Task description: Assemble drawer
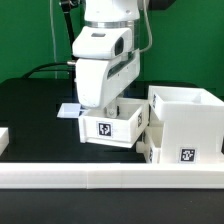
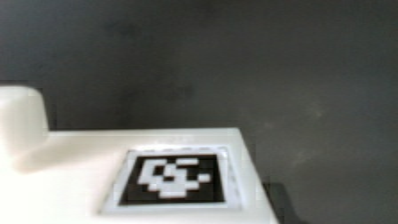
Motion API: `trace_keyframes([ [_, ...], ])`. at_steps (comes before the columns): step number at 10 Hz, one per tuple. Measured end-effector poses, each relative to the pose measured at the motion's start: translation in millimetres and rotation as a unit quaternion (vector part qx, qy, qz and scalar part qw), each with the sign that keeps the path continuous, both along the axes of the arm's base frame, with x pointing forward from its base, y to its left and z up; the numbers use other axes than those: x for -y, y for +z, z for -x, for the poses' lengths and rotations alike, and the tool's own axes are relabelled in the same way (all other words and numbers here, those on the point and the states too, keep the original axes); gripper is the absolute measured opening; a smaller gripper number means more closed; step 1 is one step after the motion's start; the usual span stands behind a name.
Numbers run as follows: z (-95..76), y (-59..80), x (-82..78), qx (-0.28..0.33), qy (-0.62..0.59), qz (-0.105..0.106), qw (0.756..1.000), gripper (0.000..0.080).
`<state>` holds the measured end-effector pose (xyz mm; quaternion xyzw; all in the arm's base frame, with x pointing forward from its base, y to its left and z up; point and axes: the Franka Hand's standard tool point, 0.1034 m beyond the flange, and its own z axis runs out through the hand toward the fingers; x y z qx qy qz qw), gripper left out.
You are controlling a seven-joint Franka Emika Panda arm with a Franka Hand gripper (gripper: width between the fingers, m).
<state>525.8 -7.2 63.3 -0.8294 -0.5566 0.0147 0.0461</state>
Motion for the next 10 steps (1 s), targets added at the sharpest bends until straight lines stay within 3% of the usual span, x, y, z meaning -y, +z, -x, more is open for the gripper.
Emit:
trace_keyframes([
  [5,-0.8,-2.2,9.2,0.009,0.118,0.005,0.993,0.0042],
  [10,-1.1,-2.5,11.9,0.01,0.154,0.006,0.988,0.0042],
])
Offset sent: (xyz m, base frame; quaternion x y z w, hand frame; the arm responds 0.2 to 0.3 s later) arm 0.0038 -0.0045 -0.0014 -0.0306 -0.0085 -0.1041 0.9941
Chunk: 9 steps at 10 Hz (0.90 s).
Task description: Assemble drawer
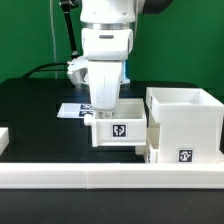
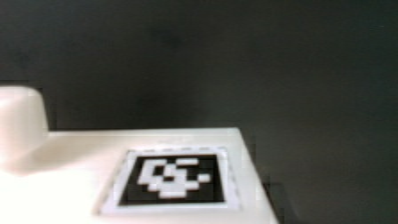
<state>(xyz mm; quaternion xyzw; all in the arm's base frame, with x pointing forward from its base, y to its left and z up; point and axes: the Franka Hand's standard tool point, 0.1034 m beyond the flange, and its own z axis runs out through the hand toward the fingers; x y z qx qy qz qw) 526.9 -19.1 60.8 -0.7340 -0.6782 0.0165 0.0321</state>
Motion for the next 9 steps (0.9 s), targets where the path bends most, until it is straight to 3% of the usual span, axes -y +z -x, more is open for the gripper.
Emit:
trace_keyframes([
  [9,-9.6,-1.6,-2.3,0.058,0.012,0.001,0.998,0.0042],
])
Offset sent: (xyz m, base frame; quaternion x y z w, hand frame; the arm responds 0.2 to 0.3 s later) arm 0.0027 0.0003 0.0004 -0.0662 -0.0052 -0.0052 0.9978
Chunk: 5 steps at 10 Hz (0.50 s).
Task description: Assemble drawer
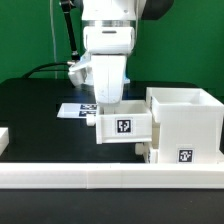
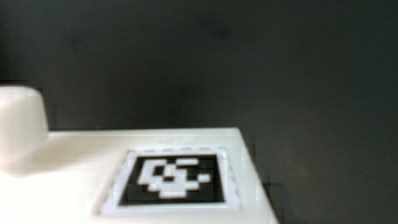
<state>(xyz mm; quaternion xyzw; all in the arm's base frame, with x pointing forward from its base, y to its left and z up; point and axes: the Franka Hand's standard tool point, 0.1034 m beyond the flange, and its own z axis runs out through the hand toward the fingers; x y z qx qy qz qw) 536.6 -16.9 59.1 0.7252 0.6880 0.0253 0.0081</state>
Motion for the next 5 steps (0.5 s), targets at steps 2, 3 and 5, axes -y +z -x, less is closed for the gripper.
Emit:
trace_keyframes([
  [2,1.5,-2.4,-2.3,-0.002,0.004,0.002,1.0,0.0042],
  [3,2.8,-4.8,-2.7,-0.004,0.007,0.002,1.0,0.0042],
  [5,4.3,-8.2,-3.4,-0.007,0.008,0.002,1.0,0.0042],
])
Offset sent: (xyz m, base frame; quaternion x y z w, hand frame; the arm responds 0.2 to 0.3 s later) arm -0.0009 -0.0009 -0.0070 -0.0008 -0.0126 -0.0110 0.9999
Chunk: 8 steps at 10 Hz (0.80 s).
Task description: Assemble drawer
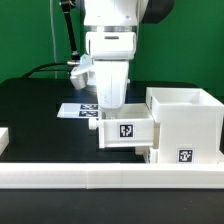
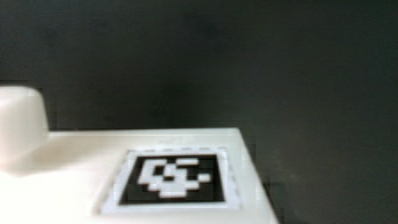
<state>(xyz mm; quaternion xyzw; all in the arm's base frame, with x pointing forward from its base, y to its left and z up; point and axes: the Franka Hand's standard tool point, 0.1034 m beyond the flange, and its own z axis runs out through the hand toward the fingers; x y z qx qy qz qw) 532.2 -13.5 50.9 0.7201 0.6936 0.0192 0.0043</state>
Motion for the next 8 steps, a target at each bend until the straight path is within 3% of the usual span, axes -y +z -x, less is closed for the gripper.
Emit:
trace_keyframes([
  [8,-8.9,3.5,-6.7,0.004,-0.013,-0.001,1.0,0.0042],
])
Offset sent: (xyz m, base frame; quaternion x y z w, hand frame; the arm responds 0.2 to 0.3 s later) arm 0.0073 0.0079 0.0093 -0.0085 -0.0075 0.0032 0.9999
